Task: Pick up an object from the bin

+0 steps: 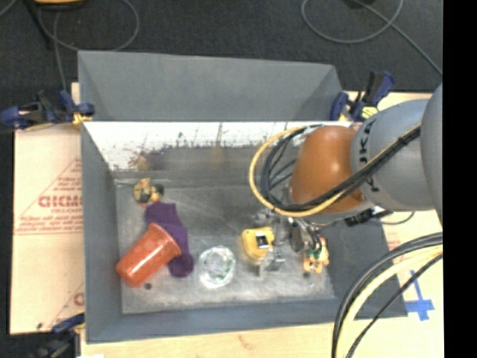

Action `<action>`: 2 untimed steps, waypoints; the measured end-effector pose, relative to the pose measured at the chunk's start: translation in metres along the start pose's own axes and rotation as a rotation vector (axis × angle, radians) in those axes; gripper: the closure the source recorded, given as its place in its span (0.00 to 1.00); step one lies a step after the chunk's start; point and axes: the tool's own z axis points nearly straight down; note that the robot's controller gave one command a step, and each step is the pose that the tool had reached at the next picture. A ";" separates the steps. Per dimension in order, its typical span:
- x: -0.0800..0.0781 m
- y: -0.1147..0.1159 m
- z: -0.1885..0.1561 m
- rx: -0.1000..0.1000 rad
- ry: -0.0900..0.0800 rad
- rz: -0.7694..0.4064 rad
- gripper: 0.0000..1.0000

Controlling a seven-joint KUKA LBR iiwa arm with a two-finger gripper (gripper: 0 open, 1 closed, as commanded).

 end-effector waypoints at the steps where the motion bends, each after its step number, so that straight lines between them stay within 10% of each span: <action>1: -0.017 -0.005 -0.019 -0.001 0.000 0.058 0.00; 2: -0.014 -0.006 0.005 -0.002 0.005 0.112 0.00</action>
Offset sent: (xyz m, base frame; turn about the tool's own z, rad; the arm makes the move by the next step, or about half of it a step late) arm 0.0130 -0.0053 -0.0128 0.1314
